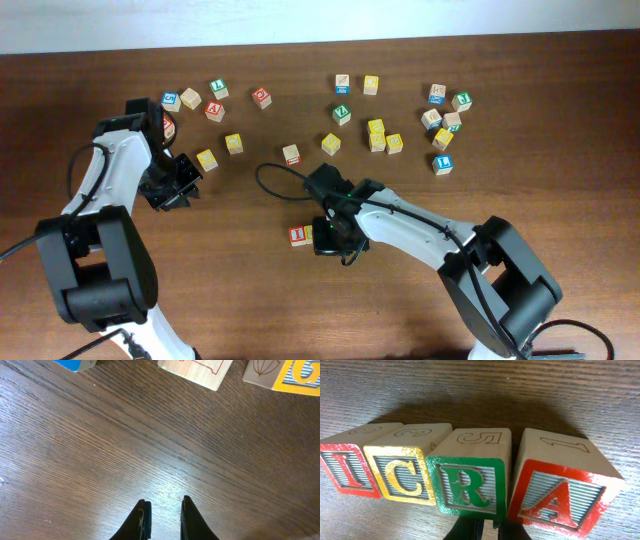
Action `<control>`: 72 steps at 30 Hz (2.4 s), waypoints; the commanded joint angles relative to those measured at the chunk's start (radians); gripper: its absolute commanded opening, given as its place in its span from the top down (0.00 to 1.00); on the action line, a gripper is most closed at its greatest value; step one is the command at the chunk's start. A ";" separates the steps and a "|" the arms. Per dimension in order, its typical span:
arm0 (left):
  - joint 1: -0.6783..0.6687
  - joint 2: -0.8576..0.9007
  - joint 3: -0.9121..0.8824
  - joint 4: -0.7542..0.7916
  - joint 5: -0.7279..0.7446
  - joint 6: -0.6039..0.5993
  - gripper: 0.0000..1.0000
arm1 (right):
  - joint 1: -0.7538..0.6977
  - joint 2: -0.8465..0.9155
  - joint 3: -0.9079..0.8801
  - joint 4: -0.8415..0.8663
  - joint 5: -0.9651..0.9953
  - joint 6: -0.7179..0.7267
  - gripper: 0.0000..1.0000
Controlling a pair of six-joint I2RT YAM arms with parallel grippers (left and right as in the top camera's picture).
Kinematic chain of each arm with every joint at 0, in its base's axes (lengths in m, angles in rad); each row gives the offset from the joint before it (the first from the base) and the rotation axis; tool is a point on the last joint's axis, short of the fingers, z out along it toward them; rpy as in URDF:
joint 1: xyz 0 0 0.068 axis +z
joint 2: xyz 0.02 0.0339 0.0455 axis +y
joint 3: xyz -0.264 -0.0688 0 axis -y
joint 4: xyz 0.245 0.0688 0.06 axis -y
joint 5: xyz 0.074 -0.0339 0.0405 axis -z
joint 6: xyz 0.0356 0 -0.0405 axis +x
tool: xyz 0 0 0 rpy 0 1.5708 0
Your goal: Spell out ICRA
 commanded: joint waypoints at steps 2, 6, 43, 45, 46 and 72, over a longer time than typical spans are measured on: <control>-0.010 0.008 0.004 0.002 -0.011 0.010 0.89 | 0.006 -0.017 0.016 -0.016 -0.037 0.010 0.96; -0.070 0.008 -0.030 0.002 -0.012 0.014 0.94 | 0.005 -0.065 0.057 -0.098 -0.050 -0.002 0.96; -0.477 0.008 -0.224 0.148 0.198 -0.013 0.99 | -0.249 -0.104 -0.124 0.071 -0.133 -0.153 0.96; -0.483 0.008 -0.224 0.156 0.201 -0.013 0.99 | -0.230 -0.104 -0.124 0.074 -0.136 -0.135 0.96; -0.483 0.008 -0.224 0.156 0.201 -0.013 0.99 | -0.223 -0.104 -0.124 0.076 -0.137 -0.127 0.96; -0.464 0.008 -0.222 0.133 0.084 0.066 0.76 | -0.244 -0.097 -0.087 -0.019 -0.073 -0.110 0.91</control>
